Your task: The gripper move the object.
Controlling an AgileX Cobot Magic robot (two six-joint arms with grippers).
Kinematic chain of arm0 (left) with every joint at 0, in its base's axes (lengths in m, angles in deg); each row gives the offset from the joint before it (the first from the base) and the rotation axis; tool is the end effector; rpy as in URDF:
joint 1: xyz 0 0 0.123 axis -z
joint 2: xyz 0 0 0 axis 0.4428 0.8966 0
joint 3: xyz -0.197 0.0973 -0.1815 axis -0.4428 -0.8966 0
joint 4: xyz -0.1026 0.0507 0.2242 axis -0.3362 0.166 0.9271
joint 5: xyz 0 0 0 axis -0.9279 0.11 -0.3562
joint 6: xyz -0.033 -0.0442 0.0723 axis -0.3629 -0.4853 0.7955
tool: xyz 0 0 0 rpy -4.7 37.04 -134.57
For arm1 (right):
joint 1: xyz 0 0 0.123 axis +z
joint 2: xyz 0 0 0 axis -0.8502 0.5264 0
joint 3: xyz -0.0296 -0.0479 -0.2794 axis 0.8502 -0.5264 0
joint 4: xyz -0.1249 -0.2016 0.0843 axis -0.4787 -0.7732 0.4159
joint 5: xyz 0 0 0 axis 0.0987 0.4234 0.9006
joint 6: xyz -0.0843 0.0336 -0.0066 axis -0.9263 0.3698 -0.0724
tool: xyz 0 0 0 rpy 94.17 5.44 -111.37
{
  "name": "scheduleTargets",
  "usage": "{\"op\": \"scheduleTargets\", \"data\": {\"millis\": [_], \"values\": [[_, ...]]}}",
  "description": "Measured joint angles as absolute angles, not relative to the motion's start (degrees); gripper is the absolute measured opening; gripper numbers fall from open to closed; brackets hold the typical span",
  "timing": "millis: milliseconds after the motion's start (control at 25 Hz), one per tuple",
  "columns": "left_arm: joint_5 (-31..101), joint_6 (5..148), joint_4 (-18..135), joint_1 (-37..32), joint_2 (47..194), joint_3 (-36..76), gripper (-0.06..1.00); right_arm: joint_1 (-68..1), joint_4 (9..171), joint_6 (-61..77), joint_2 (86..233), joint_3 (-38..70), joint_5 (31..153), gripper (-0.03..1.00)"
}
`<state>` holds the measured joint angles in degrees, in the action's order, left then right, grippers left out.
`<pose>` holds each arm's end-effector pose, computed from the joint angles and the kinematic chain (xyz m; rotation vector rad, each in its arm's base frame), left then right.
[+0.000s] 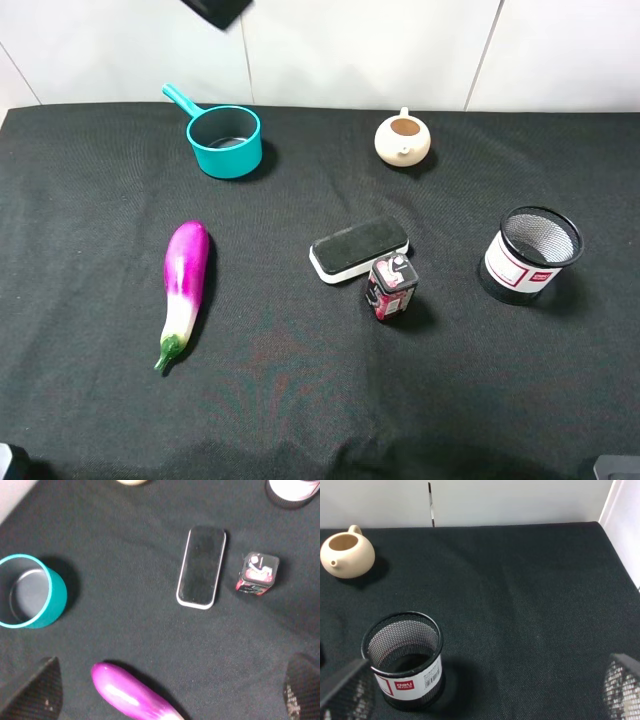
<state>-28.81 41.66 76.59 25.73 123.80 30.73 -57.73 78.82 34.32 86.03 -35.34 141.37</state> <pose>0.1664 -0.2016 0.4407 1.0624 2.1966 -0.3097 -0.0045 -0.0044 0.2806 0.0523 1.9989 -0.0223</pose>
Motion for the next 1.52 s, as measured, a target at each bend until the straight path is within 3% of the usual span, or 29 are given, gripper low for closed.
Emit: {"op": "scheduleTargets", "data": {"millis": [400, 840, 1520], "values": [[-28.8, 44.5, 76.6, 25.7, 115.9, 29.8, 0.93, -57.7, 78.8, 34.3, 86.0, -35.3, 141.4, 0.69], [-28.8, 44.4, 78.1, 24.8, 103.5, 17.3, 0.93, -57.7, 78.8, 34.3, 86.0, -35.3, 141.4, 0.69], [-28.6, 44.3, 78.3, -1.8, 75.1, -12.3, 0.93, -57.7, 78.8, 34.3, 86.0, -35.3, 141.4, 0.69]]}}
